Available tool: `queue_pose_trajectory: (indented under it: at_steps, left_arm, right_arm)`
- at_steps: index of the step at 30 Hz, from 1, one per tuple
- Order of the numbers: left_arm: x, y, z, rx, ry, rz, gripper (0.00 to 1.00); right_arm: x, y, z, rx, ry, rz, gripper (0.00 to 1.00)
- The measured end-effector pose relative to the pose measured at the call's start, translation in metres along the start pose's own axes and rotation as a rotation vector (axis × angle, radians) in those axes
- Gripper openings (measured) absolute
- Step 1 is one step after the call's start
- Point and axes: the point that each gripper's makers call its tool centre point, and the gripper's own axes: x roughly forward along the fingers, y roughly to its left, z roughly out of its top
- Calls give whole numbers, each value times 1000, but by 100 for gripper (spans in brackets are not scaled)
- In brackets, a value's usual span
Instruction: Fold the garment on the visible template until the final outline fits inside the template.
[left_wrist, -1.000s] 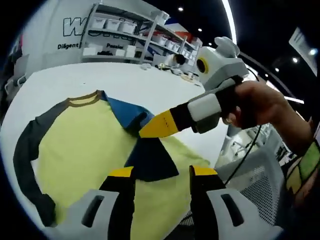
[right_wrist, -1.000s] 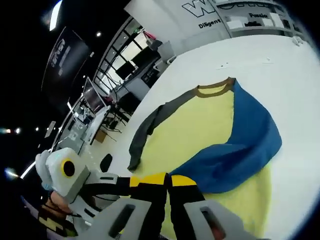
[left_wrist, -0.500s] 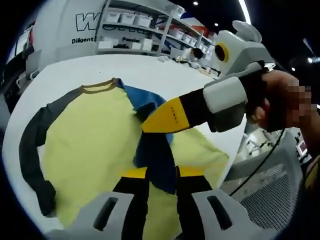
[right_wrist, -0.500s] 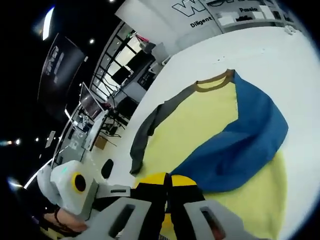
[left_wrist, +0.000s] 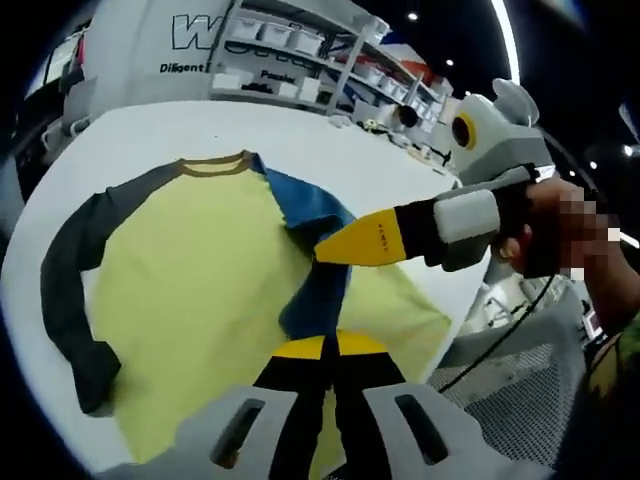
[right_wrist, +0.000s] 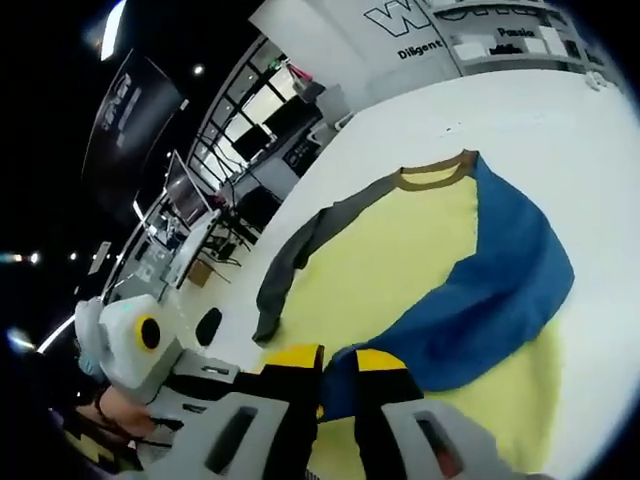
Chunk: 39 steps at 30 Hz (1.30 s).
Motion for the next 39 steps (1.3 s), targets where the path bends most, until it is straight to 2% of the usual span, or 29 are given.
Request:
queue_pose_trajectory:
  at_steps: [3, 7, 9, 10, 12, 14, 21, 24, 29, 30, 36, 39]
  left_arm:
    - [-4, 4, 1, -1, -3, 13, 0]
    - [-12, 5, 0, -36, 0, 3, 0]
    - [-14, 5, 0, -55, 2, -5, 0]
    - [-15, 5, -1, -56, 2, -9, 0]
    - [-16, 6, -1, -47, -2, -7, 0]
    - [-19, 6, -1, -42, -8, -15, 0]
    - [-25, 8, 0, -55, -16, -51, 0]
    - [-27, 11, -3, -62, -9, -50, 0]
    - [-28, 10, -13, -67, 21, -65, 0]
    - [-28, 8, -16, -67, 29, -72, 0]
    - [-26, 2, -22, -71, 42, -97, 0]
    - [-25, -2, -24, -70, 47, -107, 0]
  right_arm:
    - [-5, -2, 5, -26, -9, -10, 18]
    - [-10, -17, 19, -95, -40, -58, 22]
    - [-12, -26, 23, -80, -40, -65, 26]
    - [-12, -27, 28, -60, -58, -44, 26]
    - [-13, -33, 33, -62, -70, -53, 25]
    - [-14, -51, 41, -150, -75, -122, 27]
    - [-9, -79, 57, -271, -77, -188, 33]
    - [-5, -91, 63, -328, -66, -216, 33]
    - [3, -98, 73, -455, -32, -236, 32]
    - [8, -102, 77, -528, -9, -249, 32]
    - [25, -122, 83, -722, 119, -286, 32]
    - [34, -128, 92, -729, 132, -286, 29]
